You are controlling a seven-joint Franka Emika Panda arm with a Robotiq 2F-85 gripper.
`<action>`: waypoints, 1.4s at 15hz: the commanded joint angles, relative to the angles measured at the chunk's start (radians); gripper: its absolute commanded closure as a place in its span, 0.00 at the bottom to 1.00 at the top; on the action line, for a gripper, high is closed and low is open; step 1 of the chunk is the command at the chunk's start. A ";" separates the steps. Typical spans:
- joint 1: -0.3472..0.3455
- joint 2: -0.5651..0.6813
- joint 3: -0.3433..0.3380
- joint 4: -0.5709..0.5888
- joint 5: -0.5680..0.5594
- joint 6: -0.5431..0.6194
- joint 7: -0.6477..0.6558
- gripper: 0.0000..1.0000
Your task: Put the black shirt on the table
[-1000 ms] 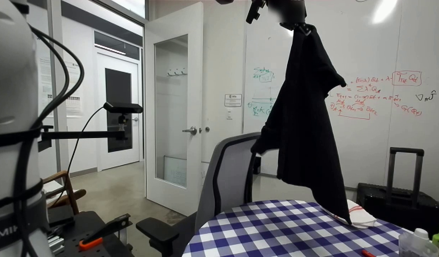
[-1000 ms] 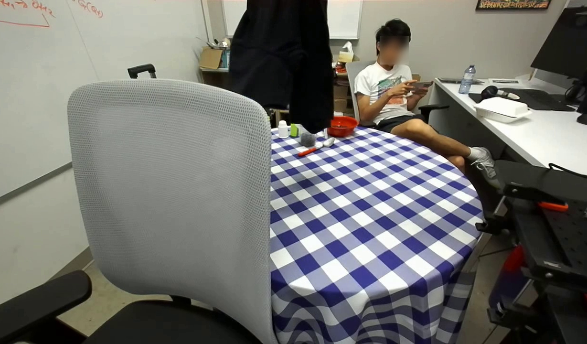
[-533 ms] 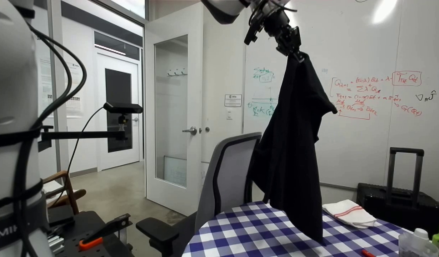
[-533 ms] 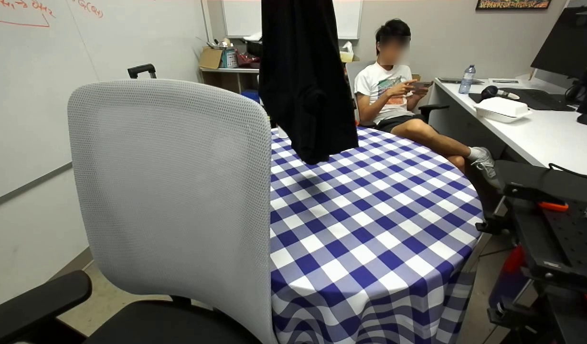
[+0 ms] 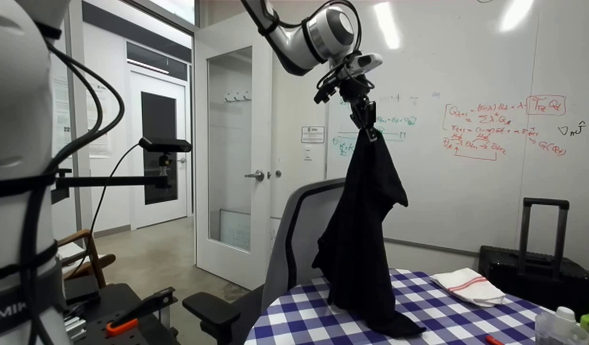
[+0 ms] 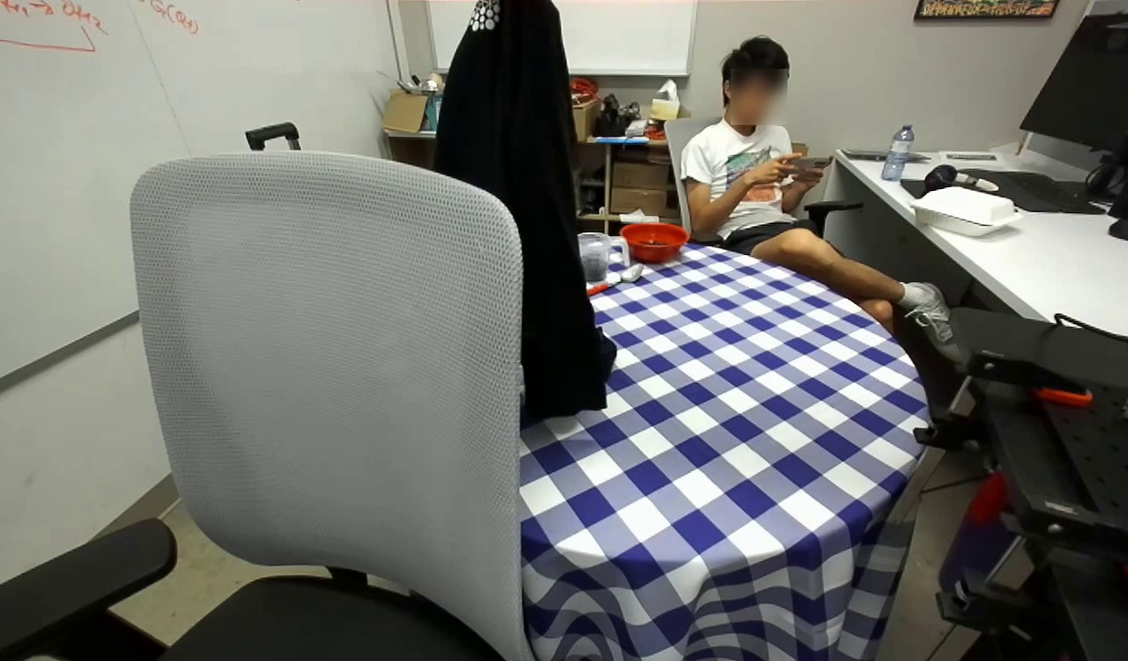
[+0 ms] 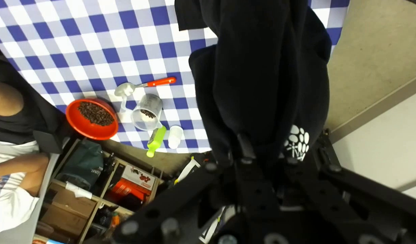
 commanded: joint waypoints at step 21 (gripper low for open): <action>-0.147 -0.484 -0.113 -0.847 -0.378 0.023 0.367 0.19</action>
